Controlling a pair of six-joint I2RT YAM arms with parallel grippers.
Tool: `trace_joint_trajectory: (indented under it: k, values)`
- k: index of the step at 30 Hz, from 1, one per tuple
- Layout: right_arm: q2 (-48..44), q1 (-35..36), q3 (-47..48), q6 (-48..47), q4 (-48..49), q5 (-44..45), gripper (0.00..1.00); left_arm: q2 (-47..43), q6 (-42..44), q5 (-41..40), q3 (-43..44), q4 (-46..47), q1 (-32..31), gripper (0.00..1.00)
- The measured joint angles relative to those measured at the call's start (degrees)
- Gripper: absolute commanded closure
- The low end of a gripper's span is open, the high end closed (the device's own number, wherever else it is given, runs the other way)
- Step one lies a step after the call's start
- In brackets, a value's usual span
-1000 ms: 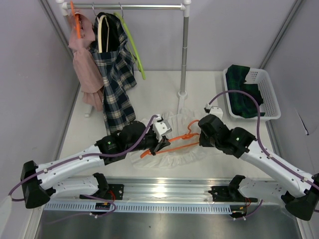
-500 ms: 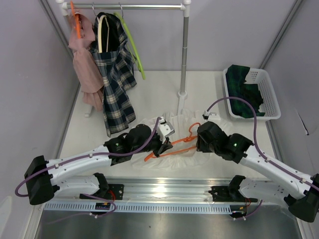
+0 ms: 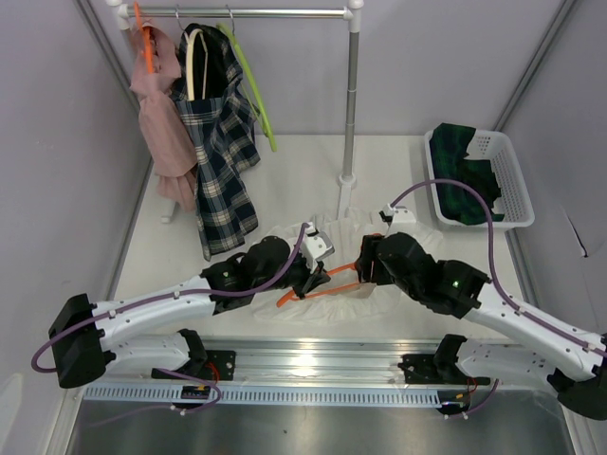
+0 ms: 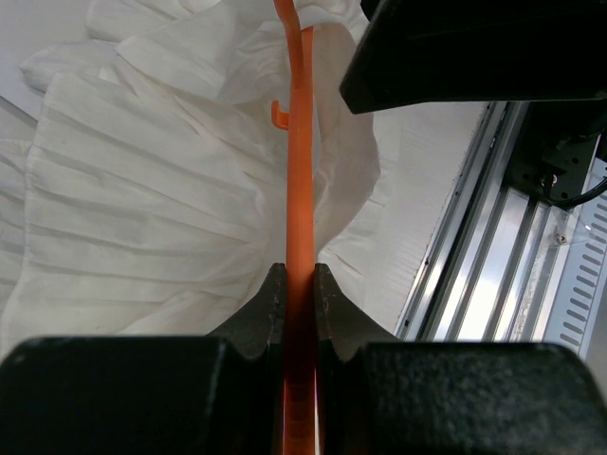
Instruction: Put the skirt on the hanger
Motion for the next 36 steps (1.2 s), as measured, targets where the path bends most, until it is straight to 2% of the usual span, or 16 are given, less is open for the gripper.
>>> trace_joint_trajectory:
  k: [9, 22, 25, 33, 34, 36]
  values:
    - [4.22, 0.0, 0.02, -1.97, 8.39, 4.44, 0.37, 0.0, 0.02, 0.22, 0.0, -0.04, 0.0, 1.0]
    - [6.43, 0.0, -5.16, -2.27, 13.68, 6.78, 0.48, 0.39, 0.02, 0.2, 0.09, -0.07, 0.0, 1.0]
    - [6.25, 0.0, -6.43, -2.08, 14.23, 7.34, 0.57, 0.68, 0.02, 0.17, 0.31, -0.17, 0.0, 1.0]
    - [5.42, 0.09, -7.98, -3.02, 15.89, 9.46, 0.96, 1.16, -0.11, 0.15, 1.01, -0.07, -0.09, 1.0]
    - [5.33, 0.09, -8.02, -2.99, 15.91, 9.66, 1.0, 1.25, -0.35, 0.11, 1.14, -0.2, -0.09, 1.0]
    - [5.14, 0.09, -8.31, -2.89, 15.96, 9.75, 1.0, 1.44, -0.63, -0.2, 1.31, -0.44, -0.09, 0.93]
